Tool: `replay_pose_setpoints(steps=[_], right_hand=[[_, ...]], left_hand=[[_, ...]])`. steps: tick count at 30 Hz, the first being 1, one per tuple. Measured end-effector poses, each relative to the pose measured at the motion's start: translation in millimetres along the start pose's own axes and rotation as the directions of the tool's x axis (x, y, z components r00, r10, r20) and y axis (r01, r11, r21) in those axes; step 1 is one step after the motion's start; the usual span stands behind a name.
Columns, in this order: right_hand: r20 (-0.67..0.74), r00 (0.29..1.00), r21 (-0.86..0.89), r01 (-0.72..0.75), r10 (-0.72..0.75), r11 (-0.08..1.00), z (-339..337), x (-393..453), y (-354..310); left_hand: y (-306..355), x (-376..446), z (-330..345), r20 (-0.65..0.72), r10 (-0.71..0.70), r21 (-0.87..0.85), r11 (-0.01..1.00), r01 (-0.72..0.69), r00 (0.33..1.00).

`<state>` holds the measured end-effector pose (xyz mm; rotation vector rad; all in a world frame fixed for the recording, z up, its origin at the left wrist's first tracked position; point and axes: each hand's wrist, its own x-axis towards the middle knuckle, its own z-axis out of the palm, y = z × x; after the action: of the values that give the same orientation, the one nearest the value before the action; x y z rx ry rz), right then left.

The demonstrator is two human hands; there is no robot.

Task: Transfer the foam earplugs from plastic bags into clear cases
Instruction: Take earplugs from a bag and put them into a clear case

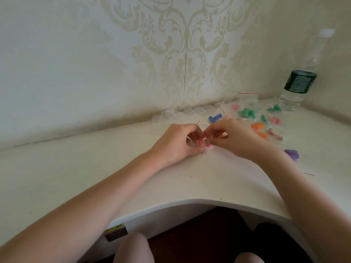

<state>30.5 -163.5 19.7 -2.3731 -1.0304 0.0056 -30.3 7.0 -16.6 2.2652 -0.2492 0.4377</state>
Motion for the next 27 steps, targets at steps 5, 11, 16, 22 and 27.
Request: replay_pose_setpoints(steps=[5, 11, 16, 22, 27], right_hand=[[0.002, 0.999, 0.022, -0.034, 0.034, 0.999, -0.9, 1.2, 3.8], [0.002, 0.999, 0.048, -0.038, 0.038, 0.998, 1.9, 2.6, 6.4], [-0.089, 0.994, 0.105, -0.054, 0.063, 0.993, 10.1, 5.5, 3.2], [-0.108, 0.985, 0.174, -0.117, 0.137, 0.978, 19.1, 10.4, 2.6], [-0.062, 0.985, 0.176, -0.148, 0.161, 0.973, 15.1, 12.1, 5.2]], left_hand=[[-5.6, 3.2, -5.8, -0.007, 0.011, 0.043, 0.999, -0.011, 1.000], [-5.0, 3.4, -5.9, 0.054, -0.022, 0.040, 0.999, 0.020, 0.998], [0.3, 1.2, -4.1, 0.052, -0.039, -0.040, 0.998, 0.041, 0.998], [-1.4, 1.2, -1.8, 0.030, -0.053, -0.096, 0.994, 0.056, 0.998], [-4.1, 2.8, -0.8, 0.030, -0.077, -0.125, 0.989, 0.080, 0.997]])
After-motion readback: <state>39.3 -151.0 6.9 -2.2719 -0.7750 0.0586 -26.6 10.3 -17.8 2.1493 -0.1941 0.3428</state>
